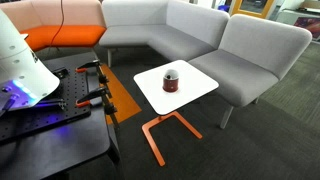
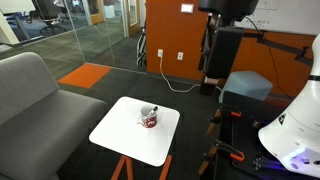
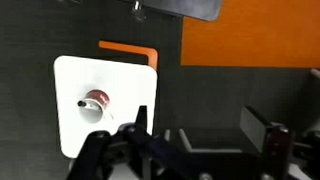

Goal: Remove the marker from the cup and put it on the table

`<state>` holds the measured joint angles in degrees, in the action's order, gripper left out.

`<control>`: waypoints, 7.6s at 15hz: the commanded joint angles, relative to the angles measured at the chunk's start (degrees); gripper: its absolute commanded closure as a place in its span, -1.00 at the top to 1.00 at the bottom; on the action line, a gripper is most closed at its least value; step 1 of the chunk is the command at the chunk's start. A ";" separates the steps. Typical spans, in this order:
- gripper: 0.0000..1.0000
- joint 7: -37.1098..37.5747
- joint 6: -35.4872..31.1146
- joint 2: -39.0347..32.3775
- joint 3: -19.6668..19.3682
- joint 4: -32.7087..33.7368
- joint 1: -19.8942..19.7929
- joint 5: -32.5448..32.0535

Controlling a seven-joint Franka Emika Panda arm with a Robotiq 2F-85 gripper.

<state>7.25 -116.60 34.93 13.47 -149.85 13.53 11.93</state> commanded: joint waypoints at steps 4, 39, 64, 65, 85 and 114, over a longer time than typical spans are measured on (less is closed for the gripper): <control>1.00 0.08 0.12 -0.03 -0.12 0.10 0.12 -0.10; 1.00 -35.22 -19.79 -58.17 -10.31 21.92 -14.64 -13.24; -0.48 -33.63 -17.95 -84.77 -11.02 48.33 -17.21 -21.29; -0.52 -33.83 -17.65 -84.98 -10.92 48.57 -17.33 -21.25; -0.91 -32.74 -2.22 -79.75 -11.11 47.75 -15.35 -25.75; -0.91 -36.06 -34.18 -93.57 -7.71 55.51 -27.66 -16.32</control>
<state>-30.25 -152.35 -55.95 6.73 -97.78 -15.10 -3.38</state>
